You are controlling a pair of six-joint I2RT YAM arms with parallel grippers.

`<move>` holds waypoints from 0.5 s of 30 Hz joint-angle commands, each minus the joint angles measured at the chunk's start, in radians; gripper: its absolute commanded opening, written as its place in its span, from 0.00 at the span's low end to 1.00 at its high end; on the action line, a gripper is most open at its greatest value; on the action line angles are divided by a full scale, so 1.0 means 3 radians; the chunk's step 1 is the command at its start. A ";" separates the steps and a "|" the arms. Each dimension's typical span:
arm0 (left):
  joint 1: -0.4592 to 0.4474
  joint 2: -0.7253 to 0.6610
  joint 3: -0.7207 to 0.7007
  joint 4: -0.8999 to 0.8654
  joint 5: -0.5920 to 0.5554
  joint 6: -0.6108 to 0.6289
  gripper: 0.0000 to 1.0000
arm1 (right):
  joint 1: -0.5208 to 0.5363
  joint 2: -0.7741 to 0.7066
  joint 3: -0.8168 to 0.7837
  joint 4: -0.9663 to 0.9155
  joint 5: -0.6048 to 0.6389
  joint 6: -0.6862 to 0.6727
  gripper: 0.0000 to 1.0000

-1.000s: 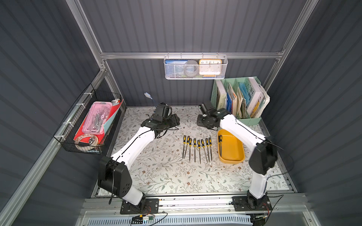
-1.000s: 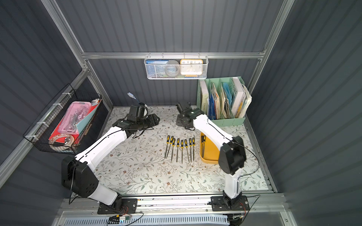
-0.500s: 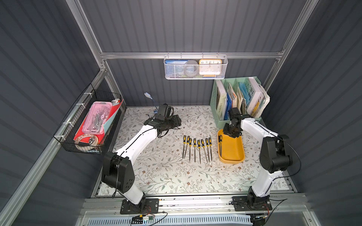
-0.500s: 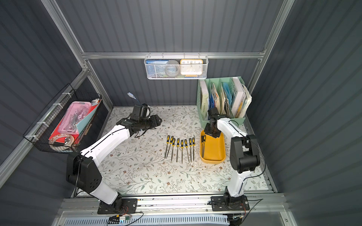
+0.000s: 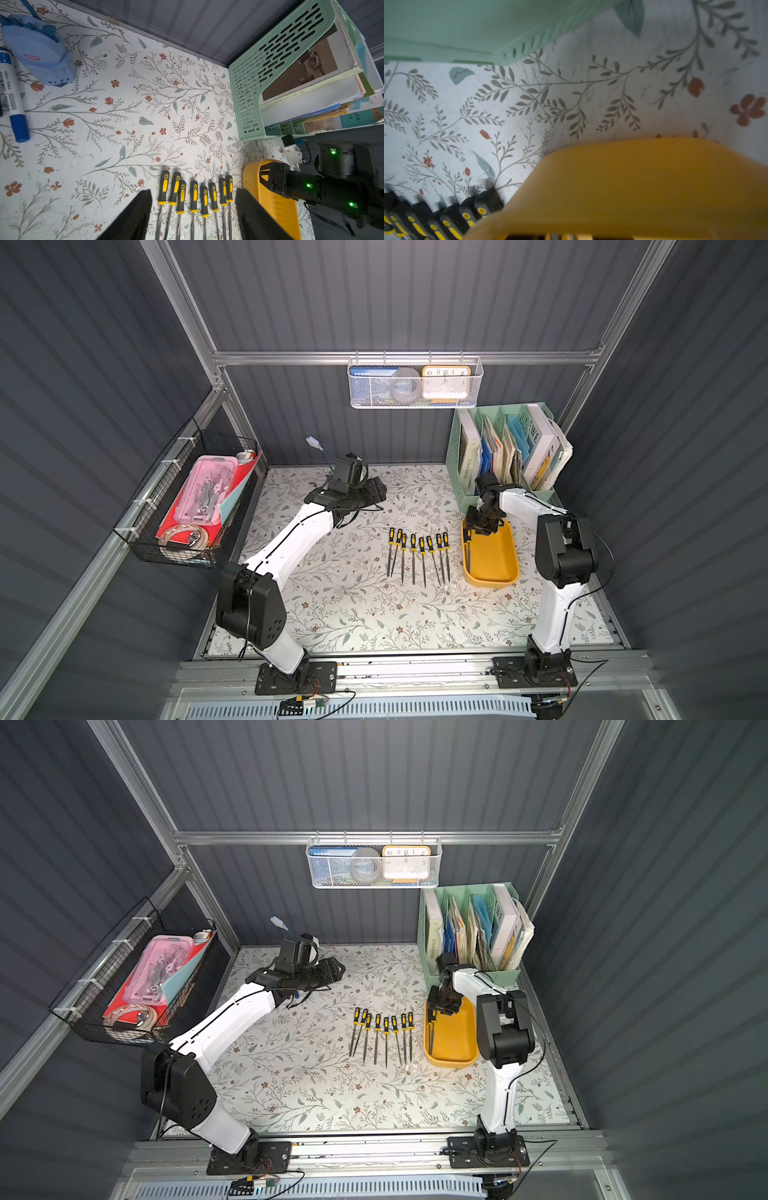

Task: Take the file tool out of the storage box
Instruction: Pick up the file tool from the storage box.

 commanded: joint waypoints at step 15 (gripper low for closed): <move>0.0016 -0.0023 0.0014 -0.0029 -0.0031 0.0040 0.70 | -0.0012 0.0025 -0.0135 -0.0248 0.0334 -0.0290 0.19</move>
